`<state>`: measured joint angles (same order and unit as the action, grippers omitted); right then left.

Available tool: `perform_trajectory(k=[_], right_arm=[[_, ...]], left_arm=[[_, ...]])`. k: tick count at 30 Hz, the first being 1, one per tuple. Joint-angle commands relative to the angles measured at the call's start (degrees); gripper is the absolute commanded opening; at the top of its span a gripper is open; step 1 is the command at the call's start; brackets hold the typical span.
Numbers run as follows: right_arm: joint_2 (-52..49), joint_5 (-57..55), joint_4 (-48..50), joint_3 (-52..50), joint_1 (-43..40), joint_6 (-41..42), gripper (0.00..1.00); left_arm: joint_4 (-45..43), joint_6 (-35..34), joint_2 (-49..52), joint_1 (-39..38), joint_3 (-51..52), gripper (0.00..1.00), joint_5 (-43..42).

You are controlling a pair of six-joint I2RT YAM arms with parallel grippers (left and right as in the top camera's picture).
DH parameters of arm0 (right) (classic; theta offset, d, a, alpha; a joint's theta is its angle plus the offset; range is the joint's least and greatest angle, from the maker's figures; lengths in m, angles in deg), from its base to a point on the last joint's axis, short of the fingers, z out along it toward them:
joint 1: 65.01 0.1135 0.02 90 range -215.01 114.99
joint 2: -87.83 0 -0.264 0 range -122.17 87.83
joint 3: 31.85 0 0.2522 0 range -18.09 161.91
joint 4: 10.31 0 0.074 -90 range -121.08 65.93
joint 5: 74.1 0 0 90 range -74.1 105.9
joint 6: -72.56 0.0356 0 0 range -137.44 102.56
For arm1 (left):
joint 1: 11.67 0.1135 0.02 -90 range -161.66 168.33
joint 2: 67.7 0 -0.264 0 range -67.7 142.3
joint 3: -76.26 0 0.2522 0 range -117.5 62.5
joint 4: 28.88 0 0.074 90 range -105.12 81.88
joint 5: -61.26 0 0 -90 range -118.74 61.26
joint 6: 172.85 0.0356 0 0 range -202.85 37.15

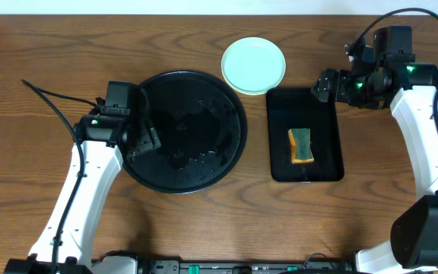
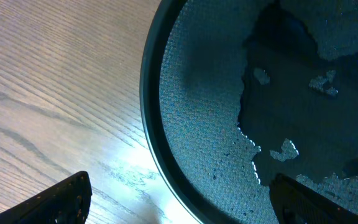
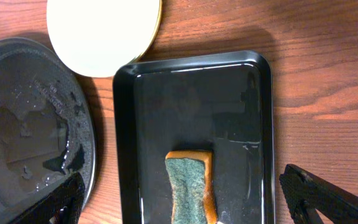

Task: Clean dirty plates on tray and stack at the side

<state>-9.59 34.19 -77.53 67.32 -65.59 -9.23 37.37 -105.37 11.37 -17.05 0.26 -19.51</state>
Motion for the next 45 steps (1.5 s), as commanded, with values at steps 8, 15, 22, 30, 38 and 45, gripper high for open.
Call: perform_trajectory(k=[8, 15, 22, 30, 38, 45], right_arm=[[6.88, -4.87, -0.09, -0.09, -0.52, -1.53, 0.99], [23.30, -5.40, 3.50, -3.04, -0.52, -14.23, 0.99], [47.28, -5.38, 32.76, -25.40, -0.50, -18.60, 0.99], [76.59, -5.97, 52.54, -54.64, -0.46, -18.58, 0.99], [92.50, -7.34, 58.21, -70.20, -0.55, -18.58, 0.99], [95.95, -7.32, 67.14, -79.71, -0.50, -18.56, 0.99]], left_arm=[[0.17, -0.09, -0.09, 0.24, 0.09, 0.92, 0.68], [0.17, -0.09, -0.09, 0.24, 0.09, 0.92, 0.68], [0.17, -0.09, -0.09, 0.22, 0.09, 0.92, 0.68], [0.17, -0.09, -0.09, 0.24, 0.09, 0.92, 0.68], [0.17, -0.09, -0.09, 0.22, 0.09, 0.92, 0.68], [0.17, -0.09, -0.09, 0.24, 0.09, 0.92, 0.68]])
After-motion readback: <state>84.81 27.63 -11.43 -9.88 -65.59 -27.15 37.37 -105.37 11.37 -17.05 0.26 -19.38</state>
